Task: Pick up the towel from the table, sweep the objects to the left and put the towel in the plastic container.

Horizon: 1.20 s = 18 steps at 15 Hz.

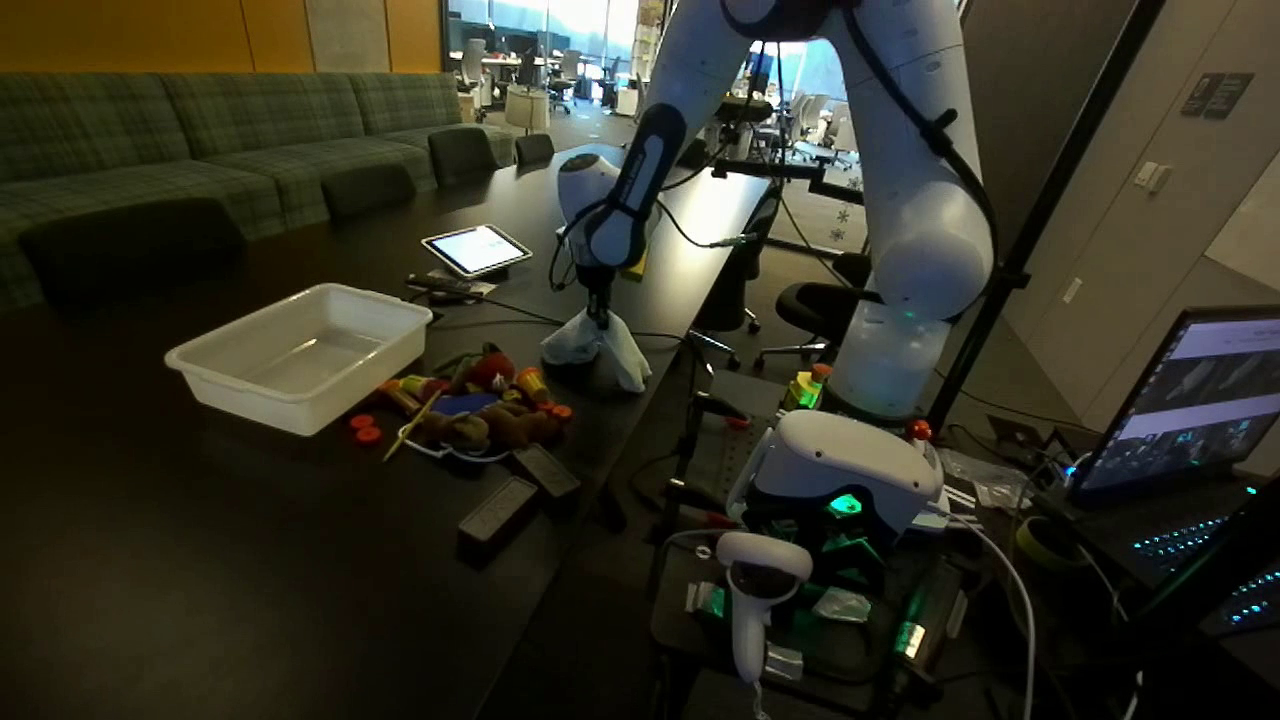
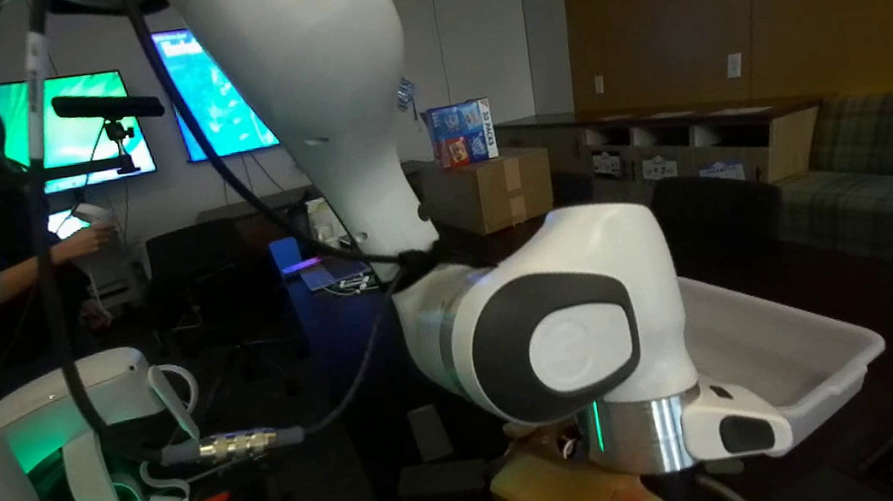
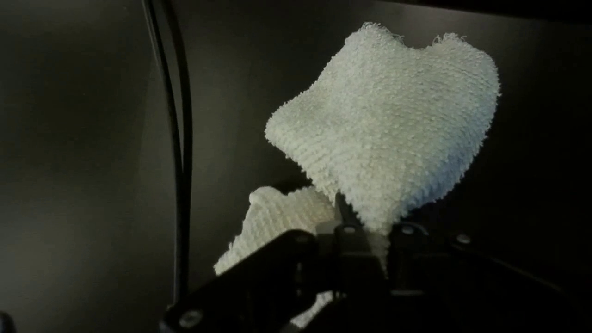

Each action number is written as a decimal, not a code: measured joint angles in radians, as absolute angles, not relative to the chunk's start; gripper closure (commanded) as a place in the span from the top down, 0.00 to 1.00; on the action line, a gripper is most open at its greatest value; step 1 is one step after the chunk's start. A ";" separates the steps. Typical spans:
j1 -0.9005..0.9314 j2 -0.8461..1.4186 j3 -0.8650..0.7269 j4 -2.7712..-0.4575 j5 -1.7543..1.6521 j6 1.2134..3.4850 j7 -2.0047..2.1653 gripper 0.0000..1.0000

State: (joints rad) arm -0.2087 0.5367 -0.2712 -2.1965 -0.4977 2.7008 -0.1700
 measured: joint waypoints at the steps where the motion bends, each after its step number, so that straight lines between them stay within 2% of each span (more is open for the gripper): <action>1: -0.207 0.570 -0.278 -2.189 -0.505 2.716 -0.170 0.06; 9: -0.130 0.743 -0.286 -2.212 -0.509 2.828 -0.161 0.06; 18: 0.053 0.700 -0.278 -2.324 -0.507 2.889 -0.114 0.06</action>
State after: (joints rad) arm 0.0531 0.6997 -0.2778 -2.3244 -0.5069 2.8888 -0.1144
